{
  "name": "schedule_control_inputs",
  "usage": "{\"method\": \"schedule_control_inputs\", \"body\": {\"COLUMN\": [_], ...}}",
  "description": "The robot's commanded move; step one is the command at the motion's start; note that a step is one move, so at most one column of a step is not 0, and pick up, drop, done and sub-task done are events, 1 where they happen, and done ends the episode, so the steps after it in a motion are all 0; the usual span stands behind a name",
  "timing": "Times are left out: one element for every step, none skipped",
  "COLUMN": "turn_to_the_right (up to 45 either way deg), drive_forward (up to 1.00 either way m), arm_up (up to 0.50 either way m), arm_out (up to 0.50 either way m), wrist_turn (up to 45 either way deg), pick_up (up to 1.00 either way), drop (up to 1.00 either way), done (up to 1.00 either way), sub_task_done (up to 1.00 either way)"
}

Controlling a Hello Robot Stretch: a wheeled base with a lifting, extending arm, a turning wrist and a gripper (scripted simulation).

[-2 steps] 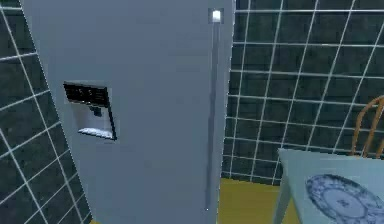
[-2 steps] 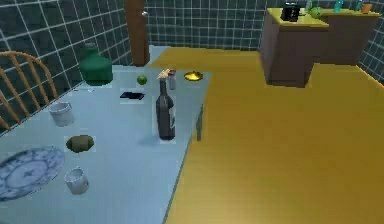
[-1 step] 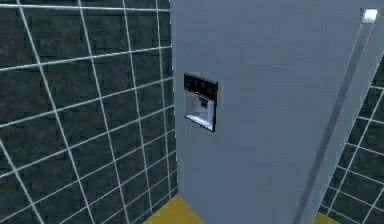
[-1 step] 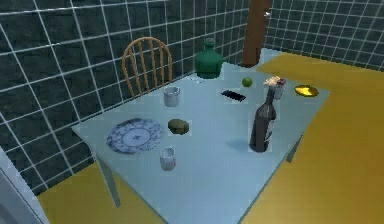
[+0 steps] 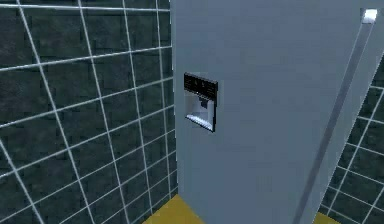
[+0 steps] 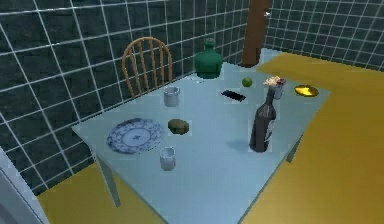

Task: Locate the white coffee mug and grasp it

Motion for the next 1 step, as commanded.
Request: {"method": "schedule_control_inputs", "body": {"turn_to_the_right": [0.0], "drive_forward": [0.00], "arm_up": [0.34], "arm_out": [0.00], "wrist_turn": [0.0], "pick_up": [0.00], "drop": [0.00], "done": [0.00], "sub_task_done": [0.00]}}
